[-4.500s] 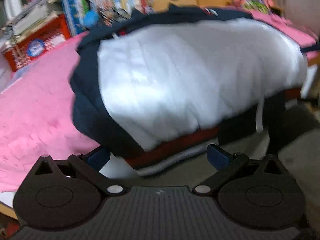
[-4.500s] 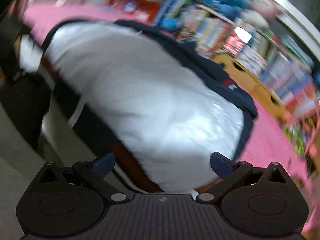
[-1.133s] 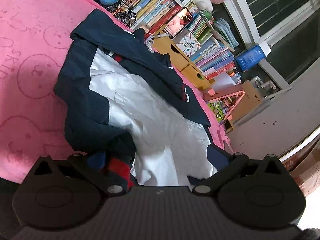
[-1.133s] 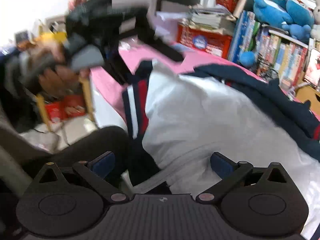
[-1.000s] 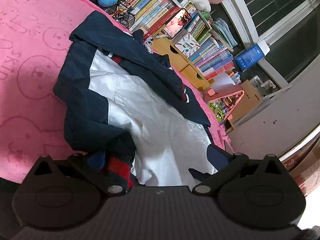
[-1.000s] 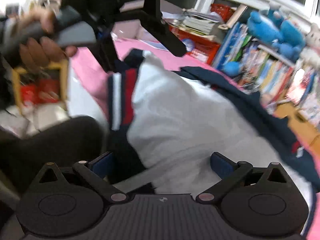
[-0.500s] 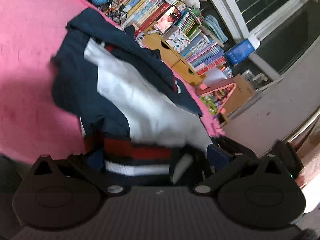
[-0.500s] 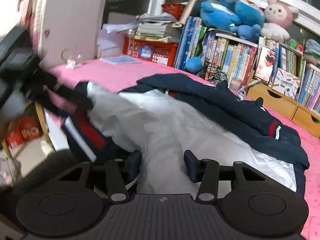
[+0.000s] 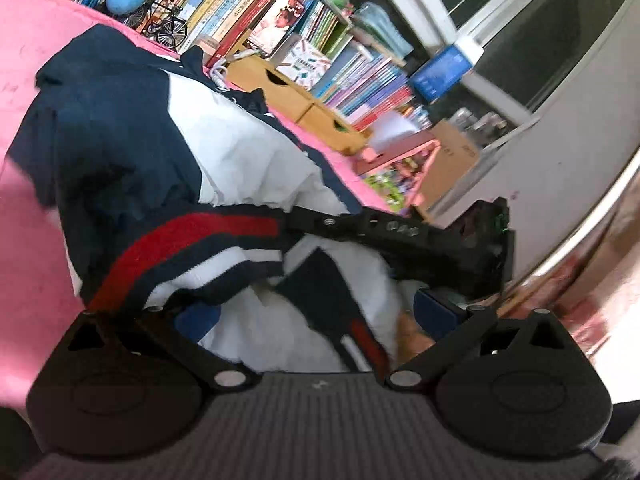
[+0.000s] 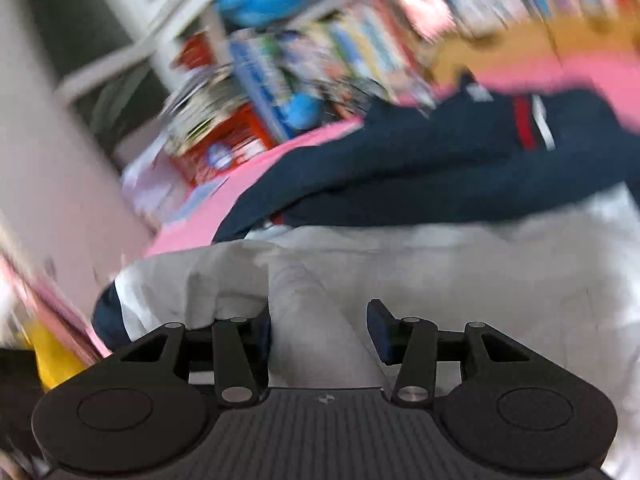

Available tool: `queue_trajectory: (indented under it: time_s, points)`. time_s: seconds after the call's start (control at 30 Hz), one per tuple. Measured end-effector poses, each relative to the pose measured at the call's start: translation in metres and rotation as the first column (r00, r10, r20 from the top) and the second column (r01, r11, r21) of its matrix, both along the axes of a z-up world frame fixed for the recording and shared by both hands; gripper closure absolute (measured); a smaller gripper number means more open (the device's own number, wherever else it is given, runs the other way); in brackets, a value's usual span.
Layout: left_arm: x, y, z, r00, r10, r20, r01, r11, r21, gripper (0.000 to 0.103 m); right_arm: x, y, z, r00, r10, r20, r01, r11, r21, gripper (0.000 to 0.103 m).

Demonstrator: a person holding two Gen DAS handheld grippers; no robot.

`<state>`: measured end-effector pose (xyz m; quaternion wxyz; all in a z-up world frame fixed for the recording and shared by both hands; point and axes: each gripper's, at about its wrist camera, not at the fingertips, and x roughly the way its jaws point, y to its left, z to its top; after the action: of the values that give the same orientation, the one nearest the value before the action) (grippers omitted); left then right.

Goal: Fold clothes

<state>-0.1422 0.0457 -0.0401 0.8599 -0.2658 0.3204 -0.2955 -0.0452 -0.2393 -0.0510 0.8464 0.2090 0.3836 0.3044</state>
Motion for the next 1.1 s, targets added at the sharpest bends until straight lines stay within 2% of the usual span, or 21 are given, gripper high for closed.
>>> queue_trajectory:
  time_s: [0.07, 0.13, 0.17, 0.23, 0.27, 0.33, 0.47, 0.5, 0.6, 0.63, 0.73, 0.83, 0.9, 0.97, 1.0, 1.03, 1.1]
  points:
    - [0.015, -0.004, 0.004, 1.000, 0.009, 0.011, -0.010, 0.999, 0.036, 0.000, 0.003, -0.012, 0.004, 1.000, -0.012, -0.005, 0.012, 0.999, 0.044, 0.050]
    - [0.032, -0.004, 0.010, 0.999, 0.030, 0.022, -0.032, 0.998, 0.058, 0.000, 0.004, -0.023, 0.009, 1.000, -0.020, 0.000, 0.020, 0.996, 0.082, 0.030]
    - [0.039, -0.003, 0.012, 0.999, 0.035, 0.025, -0.036, 0.998, 0.046, 0.000, -0.003, -0.029, 0.016, 0.999, -0.028, 0.043, 0.025, 0.998, 0.066, 0.026]
    - [0.053, 0.000, 0.019, 0.998, 0.048, 0.027, -0.049, 0.999, 0.021, 0.000, -0.020, -0.040, 0.033, 0.988, -0.040, 0.149, 0.038, 0.999, 0.017, 0.005]
    - [0.060, 0.001, 0.022, 0.998, 0.054, 0.023, -0.054, 0.998, 0.009, 0.000, -0.031, -0.045, 0.042, 0.978, -0.043, 0.203, 0.047, 0.999, -0.012, 0.002]
    - [0.075, 0.005, 0.024, 0.998, 0.062, 0.016, -0.062, 0.998, -0.008, 0.000, -0.058, -0.051, 0.054, 0.956, -0.013, 0.292, 0.034, 0.997, -0.066, 0.000]
    - [0.097, 0.003, 0.026, 0.996, 0.091, 0.018, -0.092, 0.995, 0.024, 0.000, -0.103, -0.049, 0.057, 0.923, 0.092, 0.374, -0.028, 0.985, -0.172, 0.000]
    - [0.100, 0.003, 0.026, 0.995, 0.096, 0.018, -0.096, 0.995, 0.028, 0.000, -0.113, -0.048, 0.055, 0.916, 0.113, 0.384, -0.042, 0.981, -0.189, 0.000]
    - [0.104, 0.004, 0.029, 0.994, 0.108, 0.024, -0.109, 0.994, 0.028, 0.000, -0.128, -0.042, 0.046, 0.928, 0.146, 0.343, -0.102, 0.984, -0.143, 0.000]
    - [0.103, 0.005, 0.031, 0.994, 0.110, 0.030, -0.110, 0.994, 0.025, 0.000, -0.131, -0.037, 0.042, 0.928, 0.165, 0.335, -0.118, 0.981, -0.157, 0.000]
    - [0.099, 0.011, 0.039, 0.992, 0.119, 0.046, -0.119, 0.993, 0.009, 0.000, -0.147, -0.013, 0.032, 0.882, 0.267, 0.389, -0.122, 0.925, -0.359, 0.000]
    - [0.088, 0.023, 0.051, 0.986, 0.147, 0.078, -0.145, 0.989, -0.035, 0.000, -0.161, 0.010, 0.023, 0.821, 0.368, 0.436, -0.079, 0.831, -0.551, 0.000]
    - [0.080, 0.031, 0.060, 0.982, 0.152, 0.109, -0.145, 0.987, -0.070, 0.000, -0.165, 0.020, 0.016, 0.786, 0.417, 0.457, -0.034, 0.766, -0.642, 0.004]
    - [0.074, 0.037, 0.068, 0.977, 0.165, 0.134, -0.154, 0.984, -0.086, 0.000, -0.161, 0.022, 0.015, 0.782, 0.416, 0.465, 0.010, 0.737, -0.676, 0.012]
    - [0.072, 0.038, 0.072, 0.973, 0.180, 0.147, -0.171, 0.983, -0.071, 0.000, -0.157, 0.021, 0.018, 0.788, 0.398, 0.469, 0.024, 0.742, -0.670, 0.026]
    - [0.069, 0.039, 0.075, 0.967, 0.195, 0.161, -0.188, 0.981, -0.056, 0.000, -0.153, 0.019, 0.023, 0.794, 0.369, 0.483, 0.049, 0.753, -0.657, 0.050]
    - [0.061, 0.041, 0.082, 0.954, 0.216, 0.209, -0.214, 0.976, -0.032, 0.000, -0.145, 0.016, 0.036, 0.792, 0.299, 0.533, 0.129, 0.771, -0.624, 0.066]
